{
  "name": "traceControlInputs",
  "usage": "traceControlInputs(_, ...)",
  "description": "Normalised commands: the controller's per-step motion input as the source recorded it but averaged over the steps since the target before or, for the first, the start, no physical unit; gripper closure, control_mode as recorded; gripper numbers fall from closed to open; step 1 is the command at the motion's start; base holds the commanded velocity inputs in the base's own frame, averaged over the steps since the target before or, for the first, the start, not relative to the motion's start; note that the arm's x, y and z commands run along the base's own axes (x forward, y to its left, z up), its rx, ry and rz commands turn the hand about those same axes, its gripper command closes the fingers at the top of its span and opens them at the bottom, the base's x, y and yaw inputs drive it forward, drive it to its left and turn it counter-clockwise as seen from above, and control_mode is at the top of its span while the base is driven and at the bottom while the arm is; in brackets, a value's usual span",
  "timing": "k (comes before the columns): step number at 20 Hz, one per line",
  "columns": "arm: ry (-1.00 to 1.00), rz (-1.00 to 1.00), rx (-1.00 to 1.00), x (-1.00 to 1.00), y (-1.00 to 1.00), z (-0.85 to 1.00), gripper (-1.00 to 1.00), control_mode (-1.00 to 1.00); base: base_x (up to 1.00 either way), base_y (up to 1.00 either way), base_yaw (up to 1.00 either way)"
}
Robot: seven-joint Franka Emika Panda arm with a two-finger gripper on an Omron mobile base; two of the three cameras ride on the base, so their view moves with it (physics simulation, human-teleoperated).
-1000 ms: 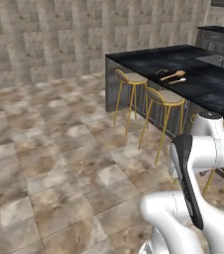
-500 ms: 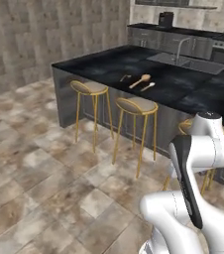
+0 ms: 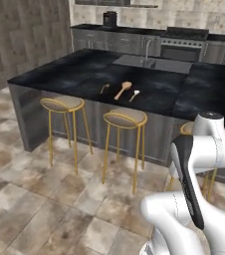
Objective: Pick up the metallic utensils from the counter and place them in the open drawer. Make sure not to pick up any wooden utensils.
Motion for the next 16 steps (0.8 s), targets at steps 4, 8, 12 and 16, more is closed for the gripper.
traceControlInputs(4, 0.00, 0.00, 0.00, 0.00, 0.00, 0.00, -1.00, 1.00, 1.00, 1.00, -0.41)
traceControlInputs(8, 0.00, 0.00, 0.00, 0.00, 0.00, 0.00, -1.00, 1.00, 1.00, 1.00, -0.41)
traceControlInputs(12, 0.00, 0.00, 0.00, 0.00, 0.00, 0.00, -1.00, 1.00, 1.00, 1.00, -0.42)
traceControlInputs(16, 0.00, 0.00, 0.00, 0.00, 0.00, 0.00, -1.00, 1.00, 1.00, 0.99, -0.42)
